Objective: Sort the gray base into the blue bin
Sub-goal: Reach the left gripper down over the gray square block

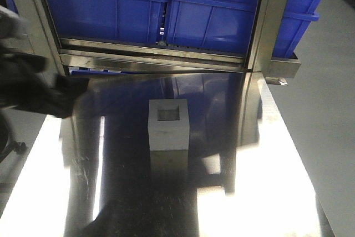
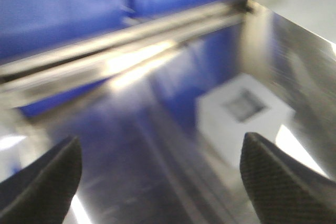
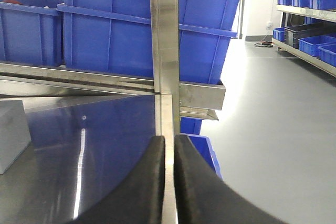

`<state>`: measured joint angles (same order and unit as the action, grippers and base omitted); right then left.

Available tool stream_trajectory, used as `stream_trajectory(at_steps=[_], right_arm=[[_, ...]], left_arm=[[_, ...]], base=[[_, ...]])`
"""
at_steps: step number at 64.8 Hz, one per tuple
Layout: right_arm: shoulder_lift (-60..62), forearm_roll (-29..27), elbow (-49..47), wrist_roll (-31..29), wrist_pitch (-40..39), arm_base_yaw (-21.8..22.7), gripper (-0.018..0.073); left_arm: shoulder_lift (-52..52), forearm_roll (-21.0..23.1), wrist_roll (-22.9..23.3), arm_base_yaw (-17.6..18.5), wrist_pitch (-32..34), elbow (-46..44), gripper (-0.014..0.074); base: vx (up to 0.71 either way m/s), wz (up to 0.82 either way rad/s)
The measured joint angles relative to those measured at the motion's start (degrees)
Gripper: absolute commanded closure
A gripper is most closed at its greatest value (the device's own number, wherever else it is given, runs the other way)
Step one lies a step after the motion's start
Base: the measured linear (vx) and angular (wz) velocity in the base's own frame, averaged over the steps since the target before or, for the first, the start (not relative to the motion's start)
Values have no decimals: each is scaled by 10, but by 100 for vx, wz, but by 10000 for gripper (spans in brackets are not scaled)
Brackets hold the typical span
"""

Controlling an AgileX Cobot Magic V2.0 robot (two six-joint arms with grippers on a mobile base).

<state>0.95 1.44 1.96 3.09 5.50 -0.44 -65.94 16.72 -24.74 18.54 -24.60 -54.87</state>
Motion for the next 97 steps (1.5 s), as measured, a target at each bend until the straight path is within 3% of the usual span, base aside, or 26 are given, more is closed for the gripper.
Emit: stream_trajectory(at_steps=[7,13,25,34,57,97], right_arm=[[0,0,0,0,0,0,564],[0,0,0,0,0,0,564],[0,0,0,0,0,0,564],[0,0,0,0,0,0,564],[0,0,0,0,0,0,564],[0,0,0,0,0,0,564]], left_arm=[[-77,1,21,48,0,-40,7],[-142,2,75,76,0,-76,7],[-252,3,190,84,-6,-155,-4],[-330,3,227,84,-25,-215,-2],[-441,3,280,84,-41,-274,-1],[-483,2,300,84,-46,-276,1]], base=[[0,0],[0,0],[0,0],[0,0],[0,0],[0,0]])
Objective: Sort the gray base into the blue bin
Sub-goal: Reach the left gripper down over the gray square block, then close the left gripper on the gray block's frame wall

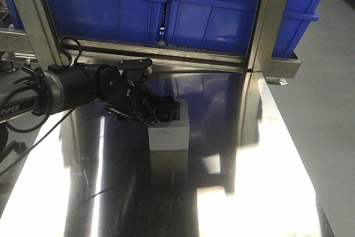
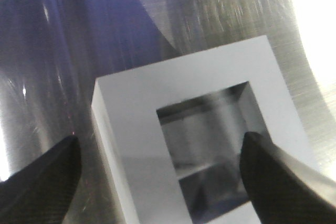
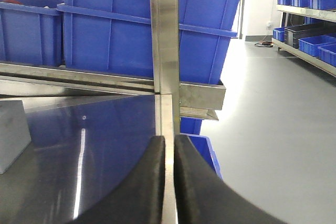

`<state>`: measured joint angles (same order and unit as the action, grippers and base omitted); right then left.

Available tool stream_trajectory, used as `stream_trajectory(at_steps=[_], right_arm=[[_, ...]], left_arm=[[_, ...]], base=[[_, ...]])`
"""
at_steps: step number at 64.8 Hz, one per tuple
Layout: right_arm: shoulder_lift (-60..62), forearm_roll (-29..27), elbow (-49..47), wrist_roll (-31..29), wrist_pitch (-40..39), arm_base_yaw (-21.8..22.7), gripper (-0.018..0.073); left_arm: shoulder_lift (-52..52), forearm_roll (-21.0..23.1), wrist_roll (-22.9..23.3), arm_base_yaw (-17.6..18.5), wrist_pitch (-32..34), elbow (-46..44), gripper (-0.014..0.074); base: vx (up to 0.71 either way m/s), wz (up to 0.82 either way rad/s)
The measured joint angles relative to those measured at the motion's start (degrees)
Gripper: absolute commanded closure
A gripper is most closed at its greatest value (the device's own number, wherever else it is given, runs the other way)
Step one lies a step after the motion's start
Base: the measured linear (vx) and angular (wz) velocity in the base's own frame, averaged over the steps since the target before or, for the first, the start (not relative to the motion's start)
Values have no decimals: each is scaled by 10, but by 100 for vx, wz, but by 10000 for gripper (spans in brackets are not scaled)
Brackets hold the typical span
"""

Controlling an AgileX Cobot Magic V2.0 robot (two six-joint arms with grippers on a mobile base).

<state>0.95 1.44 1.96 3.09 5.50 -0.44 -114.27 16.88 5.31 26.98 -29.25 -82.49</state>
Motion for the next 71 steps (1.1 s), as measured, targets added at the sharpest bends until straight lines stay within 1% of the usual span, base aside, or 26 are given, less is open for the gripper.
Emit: stream_trajectory(at_steps=[22,30,39,49,58,66,71], right_arm=[[0,0,0,0,0,0,564],[0,0,0,0,0,0,564],[0,0,0,0,0,0,564],[0,0,0,0,0,0,564],[0,0,0,0,0,0,564],[0,0,0,0,0,0,564],[0,0,0,0,0,0,564]], left_arm=[[-7,4,2,0,-4,-2,4],[-7,4,2,0,-4,-2,43],[-7,7,2,0,-3,-2,155],[-7,8,2,0,-4,-7,354],[-7,6,2,-3,2,-7,503],[-7,-1,0,-3,6,-7,603],[-7,-1,0,-3,6,-7,604]], base=[[0,0],[0,0],[0,0],[0,0],[0,0],[0,0],[0,0]])
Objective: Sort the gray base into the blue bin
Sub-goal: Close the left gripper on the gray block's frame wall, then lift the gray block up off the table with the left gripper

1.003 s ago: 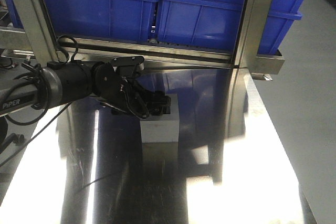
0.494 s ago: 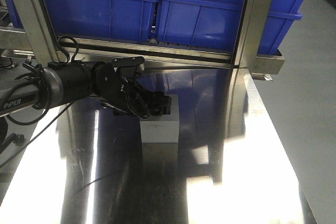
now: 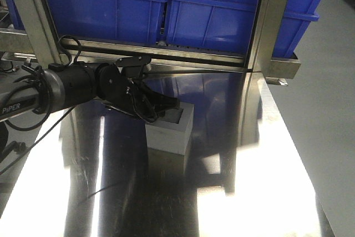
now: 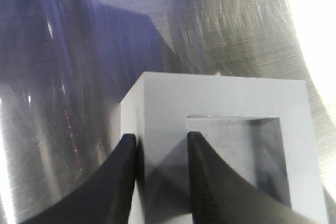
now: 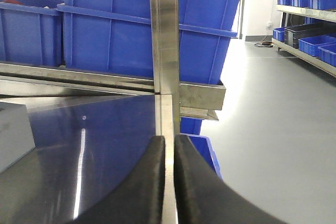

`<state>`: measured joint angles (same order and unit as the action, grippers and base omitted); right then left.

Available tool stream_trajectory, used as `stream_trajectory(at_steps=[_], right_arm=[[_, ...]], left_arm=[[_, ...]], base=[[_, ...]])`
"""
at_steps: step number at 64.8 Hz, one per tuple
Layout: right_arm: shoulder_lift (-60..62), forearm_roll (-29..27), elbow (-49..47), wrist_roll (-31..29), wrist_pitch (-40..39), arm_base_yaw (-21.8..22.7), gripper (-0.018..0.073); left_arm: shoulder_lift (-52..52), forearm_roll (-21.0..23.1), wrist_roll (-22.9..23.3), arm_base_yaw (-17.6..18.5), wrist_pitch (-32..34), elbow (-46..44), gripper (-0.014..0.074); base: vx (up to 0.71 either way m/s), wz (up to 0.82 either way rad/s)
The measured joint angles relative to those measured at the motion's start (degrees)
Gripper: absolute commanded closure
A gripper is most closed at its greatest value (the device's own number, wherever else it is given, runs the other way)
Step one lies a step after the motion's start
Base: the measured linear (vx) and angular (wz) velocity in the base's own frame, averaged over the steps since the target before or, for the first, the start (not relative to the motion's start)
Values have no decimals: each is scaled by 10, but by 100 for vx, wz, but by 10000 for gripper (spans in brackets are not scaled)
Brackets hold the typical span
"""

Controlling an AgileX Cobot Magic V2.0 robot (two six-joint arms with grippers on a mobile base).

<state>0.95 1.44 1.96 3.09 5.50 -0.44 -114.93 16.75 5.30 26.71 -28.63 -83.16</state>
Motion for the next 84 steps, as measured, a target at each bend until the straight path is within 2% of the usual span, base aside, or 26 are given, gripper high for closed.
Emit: stream_trajectory(at_steps=[26,55,63,73,84], right_arm=[[0,0,0,0,0,0,564],[0,0,0,0,0,0,564],[0,0,0,0,0,0,564],[0,0,0,0,0,0,564],[0,0,0,0,0,0,564]], left_arm=[[24,-8,-6,1,-11,7,601],[193,-33,-19,1,63,21,602],[255,-35,-23,1,96,63,602],[349,-35,-49,1,144,141,602],[442,-36,-61,1,155,235,602]], base=[[0,0],[0,0],[0,0],[0,0],[0,0]])
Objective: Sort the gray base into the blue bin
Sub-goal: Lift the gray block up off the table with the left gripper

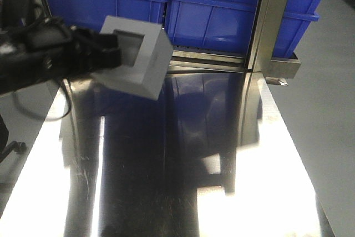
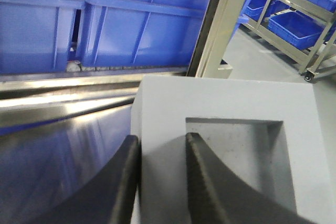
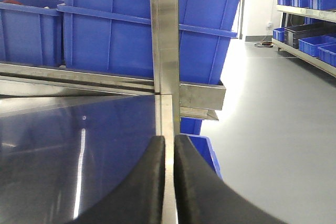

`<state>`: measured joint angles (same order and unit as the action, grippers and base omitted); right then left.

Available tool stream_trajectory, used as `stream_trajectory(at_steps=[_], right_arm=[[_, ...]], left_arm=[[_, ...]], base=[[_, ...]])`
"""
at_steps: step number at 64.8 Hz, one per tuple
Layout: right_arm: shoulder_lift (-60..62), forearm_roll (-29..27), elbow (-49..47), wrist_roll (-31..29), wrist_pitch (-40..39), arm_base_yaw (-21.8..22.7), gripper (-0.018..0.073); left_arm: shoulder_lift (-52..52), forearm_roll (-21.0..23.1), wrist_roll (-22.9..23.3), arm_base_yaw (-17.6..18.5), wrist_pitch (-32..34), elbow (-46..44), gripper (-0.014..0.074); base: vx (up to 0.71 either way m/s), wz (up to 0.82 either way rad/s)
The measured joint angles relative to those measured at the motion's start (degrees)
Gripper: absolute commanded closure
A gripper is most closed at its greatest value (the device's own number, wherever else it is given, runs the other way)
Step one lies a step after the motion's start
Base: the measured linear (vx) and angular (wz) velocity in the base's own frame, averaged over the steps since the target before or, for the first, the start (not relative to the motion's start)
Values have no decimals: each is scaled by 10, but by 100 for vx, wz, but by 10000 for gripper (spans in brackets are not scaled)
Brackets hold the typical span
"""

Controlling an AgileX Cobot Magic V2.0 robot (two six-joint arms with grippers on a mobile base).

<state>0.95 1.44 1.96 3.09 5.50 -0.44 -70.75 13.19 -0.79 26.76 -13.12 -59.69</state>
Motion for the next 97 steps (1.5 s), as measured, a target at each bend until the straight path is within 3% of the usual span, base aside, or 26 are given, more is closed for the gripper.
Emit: stream_trajectory(at_steps=[23,44,97], right_arm=[[0,0,0,0,0,0,564],[0,0,0,0,0,0,564],[0,0,0,0,0,0,564]], left_arm=[[228,0,-2,0,79,194,602],[386,0,-4,0,87,297,602],[431,0,-4,0,91,307,602]], base=[[0,0],[0,0],[0,0]])
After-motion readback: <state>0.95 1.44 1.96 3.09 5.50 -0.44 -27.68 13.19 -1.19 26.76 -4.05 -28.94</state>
